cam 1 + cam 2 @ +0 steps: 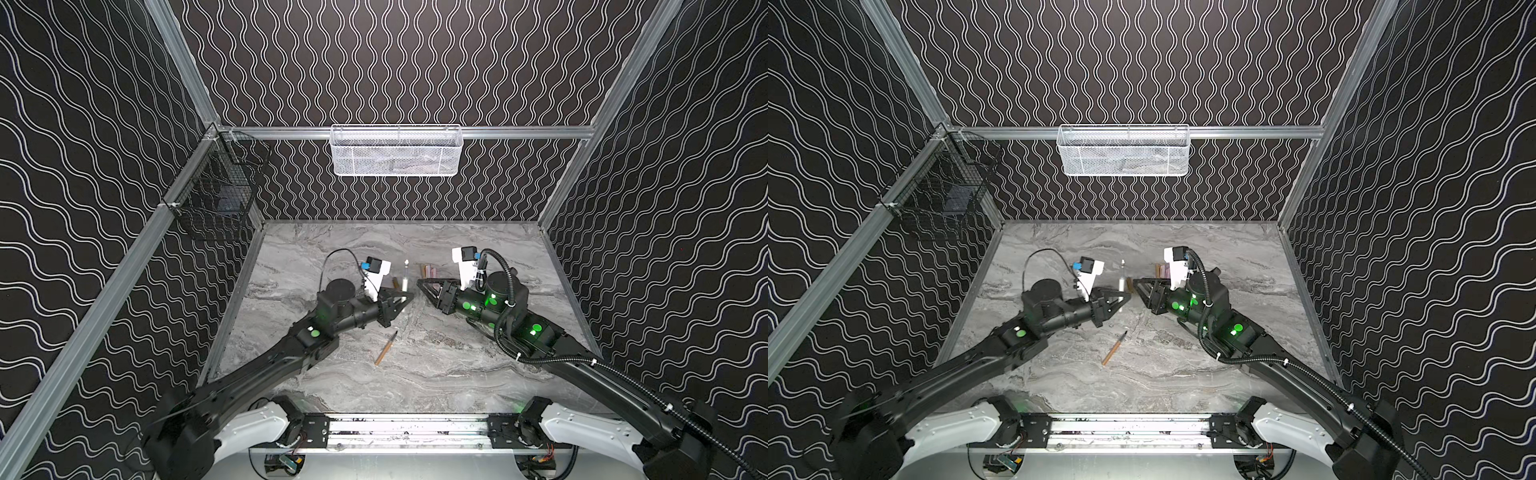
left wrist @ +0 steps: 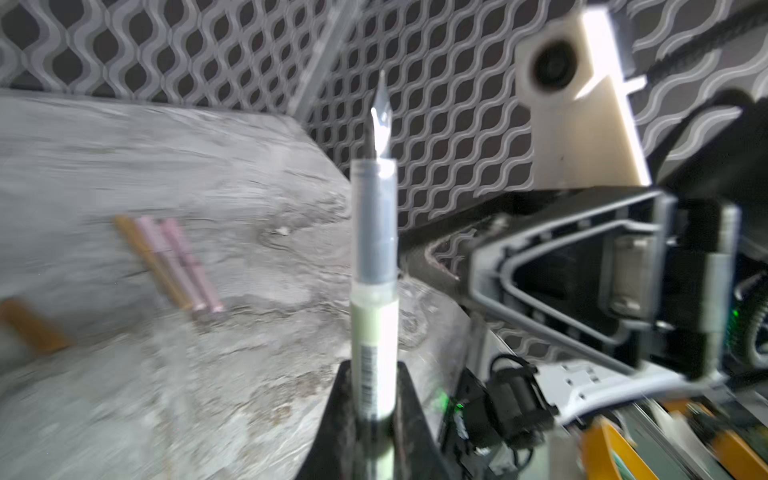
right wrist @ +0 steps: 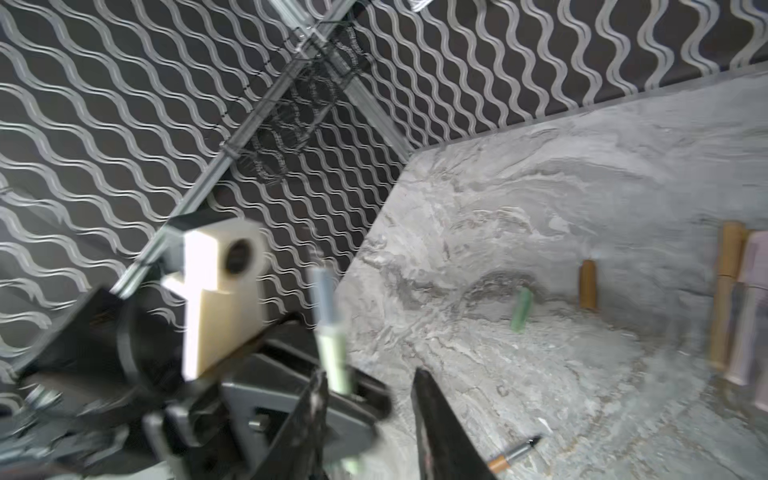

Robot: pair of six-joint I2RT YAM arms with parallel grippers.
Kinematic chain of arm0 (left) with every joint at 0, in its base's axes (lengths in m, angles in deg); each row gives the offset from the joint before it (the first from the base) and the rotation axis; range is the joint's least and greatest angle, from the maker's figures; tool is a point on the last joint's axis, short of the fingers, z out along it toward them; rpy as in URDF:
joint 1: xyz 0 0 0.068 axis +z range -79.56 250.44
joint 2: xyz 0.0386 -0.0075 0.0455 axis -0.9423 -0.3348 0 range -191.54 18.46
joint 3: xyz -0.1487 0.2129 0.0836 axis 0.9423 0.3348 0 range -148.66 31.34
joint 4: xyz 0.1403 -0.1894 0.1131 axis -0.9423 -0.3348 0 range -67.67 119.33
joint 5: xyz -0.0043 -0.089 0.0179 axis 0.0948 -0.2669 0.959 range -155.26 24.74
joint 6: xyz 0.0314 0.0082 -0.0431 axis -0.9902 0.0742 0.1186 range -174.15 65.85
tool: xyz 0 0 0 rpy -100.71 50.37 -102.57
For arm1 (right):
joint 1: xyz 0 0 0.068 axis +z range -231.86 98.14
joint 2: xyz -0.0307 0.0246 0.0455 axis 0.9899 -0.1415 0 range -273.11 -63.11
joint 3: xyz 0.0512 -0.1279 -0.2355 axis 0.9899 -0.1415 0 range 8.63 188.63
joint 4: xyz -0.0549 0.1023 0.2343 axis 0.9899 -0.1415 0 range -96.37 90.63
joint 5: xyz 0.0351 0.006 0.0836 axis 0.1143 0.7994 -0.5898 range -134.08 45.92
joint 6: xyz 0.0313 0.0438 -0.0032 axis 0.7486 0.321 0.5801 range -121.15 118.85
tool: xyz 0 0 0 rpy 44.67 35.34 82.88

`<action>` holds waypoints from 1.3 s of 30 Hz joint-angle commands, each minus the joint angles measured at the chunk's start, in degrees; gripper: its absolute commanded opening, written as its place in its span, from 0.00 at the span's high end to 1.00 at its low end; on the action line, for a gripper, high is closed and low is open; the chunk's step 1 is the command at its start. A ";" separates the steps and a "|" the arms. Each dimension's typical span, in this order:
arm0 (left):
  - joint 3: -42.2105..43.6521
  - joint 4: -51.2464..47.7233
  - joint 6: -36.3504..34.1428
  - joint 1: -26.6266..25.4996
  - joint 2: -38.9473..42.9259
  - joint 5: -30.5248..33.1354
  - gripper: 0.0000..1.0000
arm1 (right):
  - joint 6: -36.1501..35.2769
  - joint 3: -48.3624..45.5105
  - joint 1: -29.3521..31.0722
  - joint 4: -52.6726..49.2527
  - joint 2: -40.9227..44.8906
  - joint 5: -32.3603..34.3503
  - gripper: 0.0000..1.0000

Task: Insert the pens into the pen caps
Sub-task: 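Pass the green pen to the left gripper while the right gripper releases it, then lower the right gripper onto the green cap on the table and grasp it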

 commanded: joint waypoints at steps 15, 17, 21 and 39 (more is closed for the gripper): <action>2.54 -32.81 -4.52 0.09 30.85 25.45 1.00 | -7.29 40.59 0.06 -25.14 -61.50 7.07 0.73; 2.65 -32.29 -4.64 0.04 31.50 23.70 1.00 | -7.53 45.30 0.07 -27.45 -65.84 7.47 0.72; 2.96 -32.01 -4.94 0.10 31.78 21.93 1.00 | -7.28 49.86 0.22 -29.45 -70.50 8.73 0.71; 3.47 -29.34 -4.79 0.09 31.05 19.05 1.00 | -8.19 50.63 0.23 -26.93 -68.69 5.03 0.73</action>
